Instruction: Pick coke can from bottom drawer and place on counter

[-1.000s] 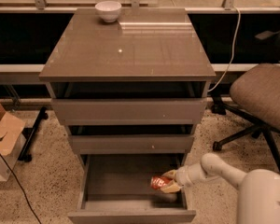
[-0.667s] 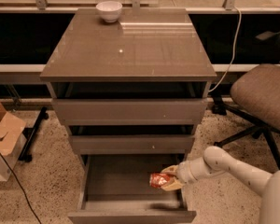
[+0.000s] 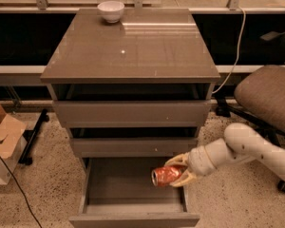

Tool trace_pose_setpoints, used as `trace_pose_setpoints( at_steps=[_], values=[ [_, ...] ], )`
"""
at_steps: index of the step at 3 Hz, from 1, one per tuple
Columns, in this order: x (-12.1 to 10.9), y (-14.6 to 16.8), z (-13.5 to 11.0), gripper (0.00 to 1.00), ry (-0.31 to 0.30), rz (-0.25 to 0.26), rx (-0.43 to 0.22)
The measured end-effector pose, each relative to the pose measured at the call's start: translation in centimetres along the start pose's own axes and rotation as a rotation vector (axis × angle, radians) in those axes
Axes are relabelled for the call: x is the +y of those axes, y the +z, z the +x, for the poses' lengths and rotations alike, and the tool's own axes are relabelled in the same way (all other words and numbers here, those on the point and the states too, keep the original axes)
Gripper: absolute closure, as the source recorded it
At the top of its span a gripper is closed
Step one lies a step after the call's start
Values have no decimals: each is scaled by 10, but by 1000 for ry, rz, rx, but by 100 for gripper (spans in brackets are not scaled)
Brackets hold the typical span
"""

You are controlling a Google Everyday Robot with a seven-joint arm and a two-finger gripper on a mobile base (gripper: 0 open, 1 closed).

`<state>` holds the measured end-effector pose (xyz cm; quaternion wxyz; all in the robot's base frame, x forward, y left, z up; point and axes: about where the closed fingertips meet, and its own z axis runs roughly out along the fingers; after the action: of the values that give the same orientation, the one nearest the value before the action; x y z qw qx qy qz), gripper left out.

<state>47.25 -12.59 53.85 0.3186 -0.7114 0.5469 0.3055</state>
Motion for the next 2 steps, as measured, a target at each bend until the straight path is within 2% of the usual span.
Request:
trace_pose_setpoints(
  at_steps=[1,2],
  values=[
    [-8,-51,-52,100,-103,13,20],
    [-11,-94,-102,100,-200,50,72]
  ],
)
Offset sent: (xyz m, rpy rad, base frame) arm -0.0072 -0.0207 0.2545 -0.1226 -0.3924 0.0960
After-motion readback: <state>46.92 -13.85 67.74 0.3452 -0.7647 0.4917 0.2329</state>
